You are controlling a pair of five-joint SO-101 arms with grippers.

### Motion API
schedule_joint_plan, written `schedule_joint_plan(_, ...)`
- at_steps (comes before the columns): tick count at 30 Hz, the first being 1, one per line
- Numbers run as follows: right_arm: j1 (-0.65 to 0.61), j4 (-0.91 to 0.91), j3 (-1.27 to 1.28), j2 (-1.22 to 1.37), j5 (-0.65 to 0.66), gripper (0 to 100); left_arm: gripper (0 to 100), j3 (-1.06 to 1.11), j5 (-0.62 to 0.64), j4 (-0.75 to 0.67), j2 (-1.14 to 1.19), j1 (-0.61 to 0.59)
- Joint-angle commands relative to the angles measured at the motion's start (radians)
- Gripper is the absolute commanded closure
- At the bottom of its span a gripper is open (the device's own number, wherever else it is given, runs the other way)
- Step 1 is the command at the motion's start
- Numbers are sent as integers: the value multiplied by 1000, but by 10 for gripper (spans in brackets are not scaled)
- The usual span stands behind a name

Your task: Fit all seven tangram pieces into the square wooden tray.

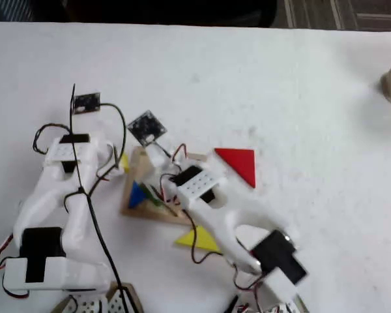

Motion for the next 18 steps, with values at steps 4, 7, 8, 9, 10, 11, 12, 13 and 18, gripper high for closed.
schedule_joint_plan(4,-10,71,-2,-16,12,981,766,-40,-6,-25,-2,-28)
schedule_joint_plan(7,-36,191,18,-85,95,981,766,-40,-6,-25,-2,-28)
schedule_joint_plan(8,-45,225,31,-108,115,981,766,-40,-6,-25,-2,-28)
schedule_joint_plan(9,-54,251,46,-136,132,981,766,-40,-6,-25,-2,-28)
schedule_joint_plan(10,-62,272,61,-166,143,981,766,-40,-6,-25,-2,-28)
schedule_joint_plan(11,-70,286,77,-197,146,981,766,-40,-5,-25,-2,-28)
schedule_joint_plan(12,-74,295,92,-231,147,981,766,-40,-5,-25,-2,-28)
schedule_joint_plan(13,-74,300,106,-268,147,981,766,-40,-5,-25,-2,-28)
schedule_joint_plan(18,-73,306,199,-489,146,981,766,-40,-5,-25,-2,-28)
